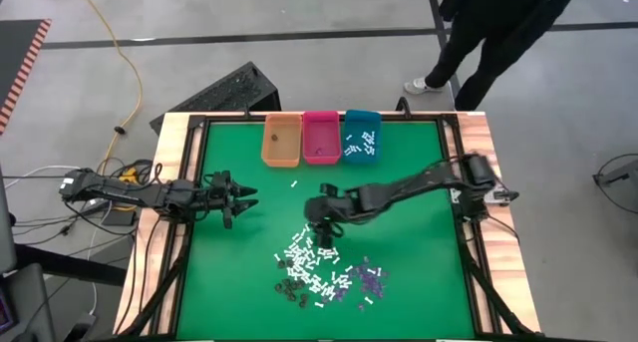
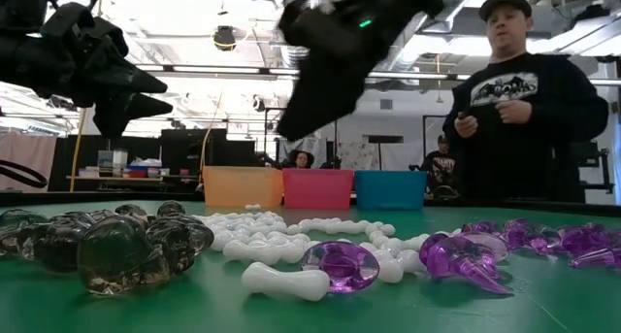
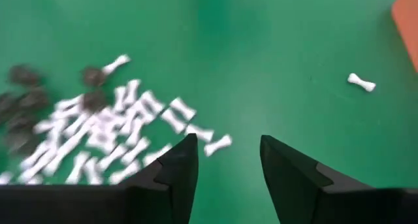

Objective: Sort Halloween decoration
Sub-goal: Put the white bone toy into the blue bin

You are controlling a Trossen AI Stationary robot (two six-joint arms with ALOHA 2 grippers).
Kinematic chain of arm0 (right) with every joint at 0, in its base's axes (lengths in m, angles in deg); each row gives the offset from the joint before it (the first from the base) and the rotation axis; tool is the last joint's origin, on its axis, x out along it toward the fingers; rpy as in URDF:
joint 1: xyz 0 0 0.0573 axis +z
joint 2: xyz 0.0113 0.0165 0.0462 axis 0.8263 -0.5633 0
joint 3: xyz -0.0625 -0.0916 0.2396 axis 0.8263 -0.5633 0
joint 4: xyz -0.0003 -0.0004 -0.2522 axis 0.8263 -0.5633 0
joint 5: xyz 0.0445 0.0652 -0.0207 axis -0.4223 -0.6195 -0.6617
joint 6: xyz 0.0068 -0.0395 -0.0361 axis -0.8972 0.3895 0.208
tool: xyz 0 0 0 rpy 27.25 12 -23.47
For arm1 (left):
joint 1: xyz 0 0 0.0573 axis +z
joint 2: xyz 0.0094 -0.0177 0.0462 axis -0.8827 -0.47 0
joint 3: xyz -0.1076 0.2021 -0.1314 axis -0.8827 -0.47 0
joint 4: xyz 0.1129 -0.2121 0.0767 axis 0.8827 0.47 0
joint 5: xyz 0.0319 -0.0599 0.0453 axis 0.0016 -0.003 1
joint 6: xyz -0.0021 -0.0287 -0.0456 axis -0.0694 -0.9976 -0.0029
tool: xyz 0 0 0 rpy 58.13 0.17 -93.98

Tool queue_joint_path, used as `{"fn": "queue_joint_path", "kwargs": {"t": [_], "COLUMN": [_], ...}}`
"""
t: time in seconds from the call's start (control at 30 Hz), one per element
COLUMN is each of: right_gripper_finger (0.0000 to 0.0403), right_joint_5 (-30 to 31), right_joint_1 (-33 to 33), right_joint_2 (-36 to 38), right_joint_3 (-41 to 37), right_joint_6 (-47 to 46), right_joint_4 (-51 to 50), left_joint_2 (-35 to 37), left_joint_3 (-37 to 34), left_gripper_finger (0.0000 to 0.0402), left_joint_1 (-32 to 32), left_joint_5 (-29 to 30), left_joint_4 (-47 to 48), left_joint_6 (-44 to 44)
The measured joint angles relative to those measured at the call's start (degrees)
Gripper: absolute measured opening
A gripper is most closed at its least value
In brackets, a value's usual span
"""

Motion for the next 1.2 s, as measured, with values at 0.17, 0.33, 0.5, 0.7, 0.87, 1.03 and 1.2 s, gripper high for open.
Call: {"fn": "queue_joint_path", "kwargs": {"t": [0.17,0.33,0.5,0.7,0.87,1.03,1.2], "right_gripper_finger": [0.0193,0.0192,0.0192,0.0192,0.0192,0.0185,0.0141], "right_joint_5": [-0.17,-0.5,-2.54,-0.71,-0.23,-0.04,0.12], "right_joint_1": [-1.31,-1.25,-1.27,-1.61,-2.07,-1.99,-2.04], "right_joint_2": [-8.69,-13.86,-16.25,-17.07,-17.37,-17.82,-17.85], "right_joint_3": [9.98,15.98,17.1,17.08,16.9,16.77,16.73], "right_joint_6": [-5.19,-13.42,-18.7,-18.85,-19.44,-19.49,-19.42], "right_joint_4": [-9.48,-14.84,-15.24,-16.87,-18.24,-18.15,-18.48], "left_joint_2": [0.0,0.01,0.0,0.0,0.0,0.0,0.0], "left_joint_3": [0.0,-0.02,-0.02,-0.02,-0.02,-0.02,-0.02], "left_gripper_finger": [0.0179,0.0179,0.0179,0.0179,0.0179,0.0179,0.0179], "left_joint_1": [0.0,0.01,0.0,0.02,0.0,0.0,0.02], "left_joint_5": [0.0,0.01,-0.04,-0.08,-0.09,-0.04,-0.04], "left_joint_4": [0.73,1.89,2.25,2.61,3.13,3.22,3.26], "left_joint_6": [-0.73,-0.68,-0.7,-0.63,-0.68,-0.63,-0.61]}}
